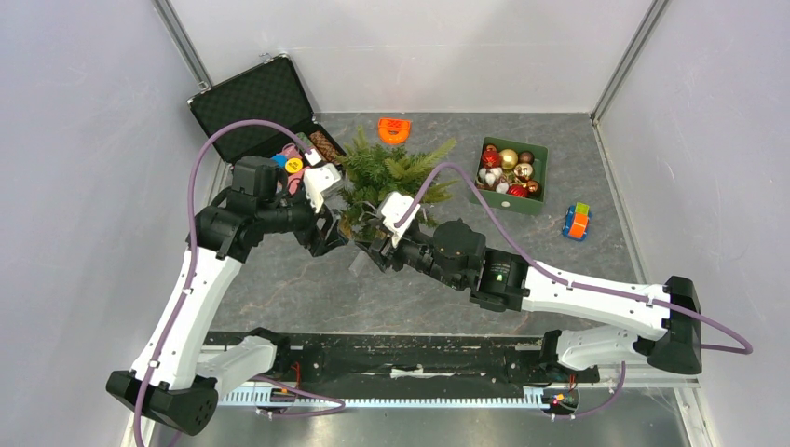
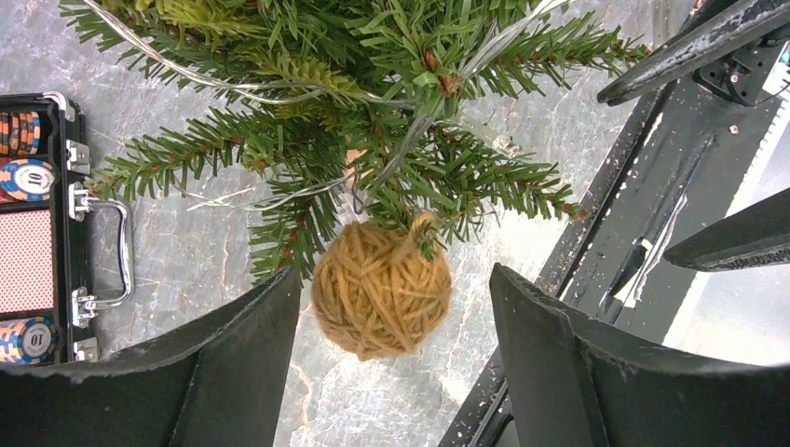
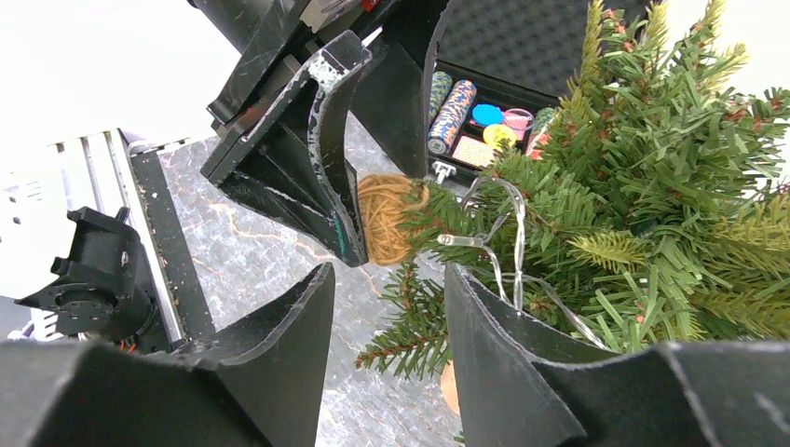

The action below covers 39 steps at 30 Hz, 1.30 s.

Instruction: Decorate the small christmas tree

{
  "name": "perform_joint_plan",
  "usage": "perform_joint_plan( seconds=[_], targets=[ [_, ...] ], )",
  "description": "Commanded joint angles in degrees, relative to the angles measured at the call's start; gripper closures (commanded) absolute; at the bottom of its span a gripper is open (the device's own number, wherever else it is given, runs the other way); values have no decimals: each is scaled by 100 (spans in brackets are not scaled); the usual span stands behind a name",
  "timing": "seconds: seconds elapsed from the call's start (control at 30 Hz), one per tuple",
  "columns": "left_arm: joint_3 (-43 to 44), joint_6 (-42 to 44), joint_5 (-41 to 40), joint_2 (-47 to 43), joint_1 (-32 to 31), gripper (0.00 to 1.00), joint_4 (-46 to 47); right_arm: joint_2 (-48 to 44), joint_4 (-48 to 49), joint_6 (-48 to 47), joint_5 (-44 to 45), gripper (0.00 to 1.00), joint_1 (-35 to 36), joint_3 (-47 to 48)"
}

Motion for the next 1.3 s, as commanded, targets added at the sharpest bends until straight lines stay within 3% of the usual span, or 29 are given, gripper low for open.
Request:
perform_joint_plan(
  seconds=[0.0, 0.27, 0.37, 0.5, 0.6, 0.67, 0.7, 0.83, 0.93, 1.03, 1.2, 1.27],
  targets=[
    [222, 172, 160, -74, 38, 20, -95, -166, 70, -9, -106, 50, 39, 138],
    [775, 167, -299, -338, 38, 18, -460, -623, -394, -39, -512, 45, 34, 314],
    [1001, 106, -398, -409, 38, 18, -595, -1078, -660, -26, -298, 43, 34, 385],
    [1243, -53, -377, -465, 38, 17, -672, -1653, -1242, -83, 1208, 38, 26, 407],
    [1391, -134, -383, -493, 39, 17, -705, -1834, -1823, -147, 3045, 31, -97, 523],
    [1450, -177, -433, -495, 38, 17, -710, -1800, -2108, -184, 4144, 31, -466, 552],
    [1461, -196, -457, -486, 38, 17, -695, -1752, -2271, -178, 4193, 31, -939, 566],
    [1474, -284, -589, -469, 38, 17, -609, -1270, -2697, 222, 2327, 30, -3149, 753],
    [1551, -287, -740, -509, 38, 16, -654, -760, -2463, 244, 1960, 29, -4262, 750],
    [1658, -267, -977, -512, 38, 16, -718, -141, -2112, 443, 887, 29, -5443, 800],
    [1560, -330, -1569, -490, 40, 16, -574, 1473, -1629, 1030, -482, 32, -6748, 1236],
    [1450, -316, -1901, -476, 40, 16, -461, 2214, -1602, 1085, -824, 35, -6946, 1662]
  ],
)
